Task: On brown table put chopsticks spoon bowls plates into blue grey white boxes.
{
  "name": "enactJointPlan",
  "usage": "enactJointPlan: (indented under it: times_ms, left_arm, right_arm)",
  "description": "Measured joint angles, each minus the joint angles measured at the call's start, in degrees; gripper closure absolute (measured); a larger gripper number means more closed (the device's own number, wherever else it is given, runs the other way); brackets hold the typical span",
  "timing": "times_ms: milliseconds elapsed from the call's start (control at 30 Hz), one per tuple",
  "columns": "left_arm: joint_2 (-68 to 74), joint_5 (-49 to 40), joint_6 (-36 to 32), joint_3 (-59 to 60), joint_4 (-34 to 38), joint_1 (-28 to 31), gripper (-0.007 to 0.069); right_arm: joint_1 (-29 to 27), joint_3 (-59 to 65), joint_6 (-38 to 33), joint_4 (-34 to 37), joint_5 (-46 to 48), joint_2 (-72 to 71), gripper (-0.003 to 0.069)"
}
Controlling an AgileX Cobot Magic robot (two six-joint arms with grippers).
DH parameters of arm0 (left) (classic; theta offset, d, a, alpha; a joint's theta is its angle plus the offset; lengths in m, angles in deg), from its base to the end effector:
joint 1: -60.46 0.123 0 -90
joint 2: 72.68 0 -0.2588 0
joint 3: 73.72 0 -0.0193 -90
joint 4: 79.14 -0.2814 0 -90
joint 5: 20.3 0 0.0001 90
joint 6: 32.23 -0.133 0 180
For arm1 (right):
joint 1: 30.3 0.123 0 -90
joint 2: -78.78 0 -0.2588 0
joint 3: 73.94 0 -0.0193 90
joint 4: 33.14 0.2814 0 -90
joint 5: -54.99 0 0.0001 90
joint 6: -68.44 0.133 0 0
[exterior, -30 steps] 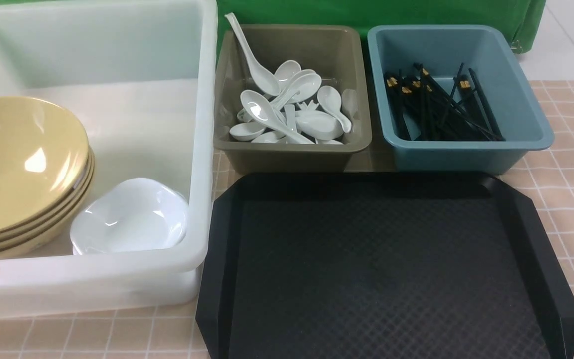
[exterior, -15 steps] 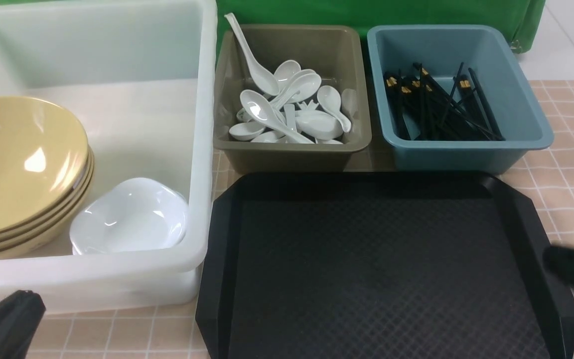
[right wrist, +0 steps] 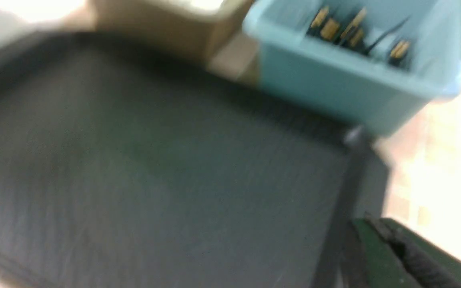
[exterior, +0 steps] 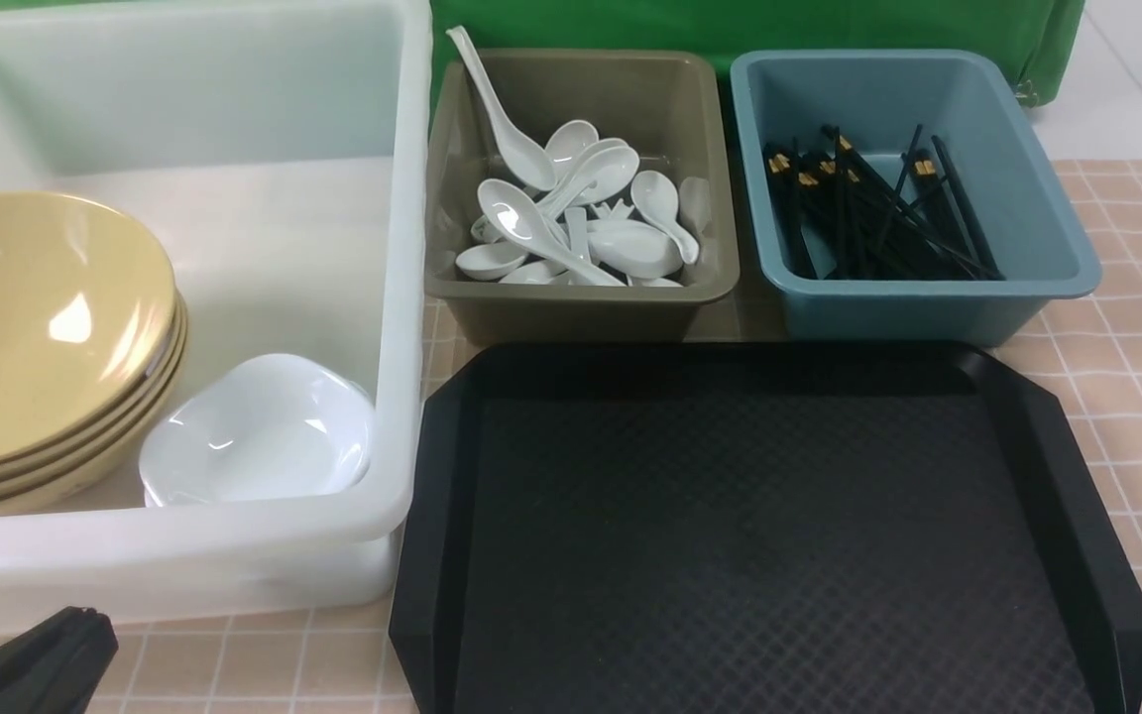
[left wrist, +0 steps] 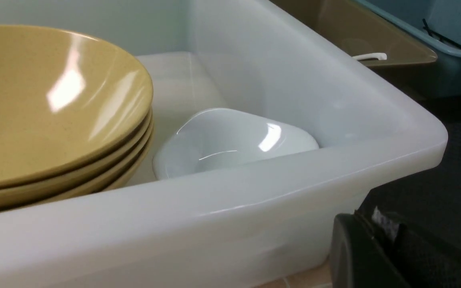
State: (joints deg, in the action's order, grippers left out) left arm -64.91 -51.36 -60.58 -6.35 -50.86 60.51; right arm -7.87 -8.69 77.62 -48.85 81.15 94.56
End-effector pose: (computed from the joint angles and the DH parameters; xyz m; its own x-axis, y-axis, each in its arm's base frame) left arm 0.1362 -0.0324 0.2195 -0.2110 0.0608 -0.9756 0.2510 0.9680 0.0061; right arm 0.1471 0.0435 0.2191 -0.2353 -0.1905 -0.9531 -0.2945 0.9485 -0.1169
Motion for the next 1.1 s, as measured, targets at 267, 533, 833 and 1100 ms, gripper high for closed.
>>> enactJointPlan:
  times_ms: [267,533,833,1100]
  left_arm:
    - [0.0,0.0,0.0,0.0,0.2,0.0,0.0602]
    - [0.0,0.0,0.0,0.0,0.3,0.0,0.0602]
    - [0.0,0.0,0.0,0.0,0.4,0.0,0.0602]
    - [0.0,0.0,0.0,0.0,0.4,0.0,0.0599]
  right_arm:
    - [-11.5,10.3,-0.2,5.2,-6.1,-7.8,0.0612]
    - [-16.9,12.7,-3.6,13.8,-11.4,-7.9,0.0612]
    - [-23.7,12.7,-5.0,18.9,-8.6,-7.9,0.0612]
    - [-24.1,12.7,-5.1,18.9,-8.3,-7.9,0.0608]
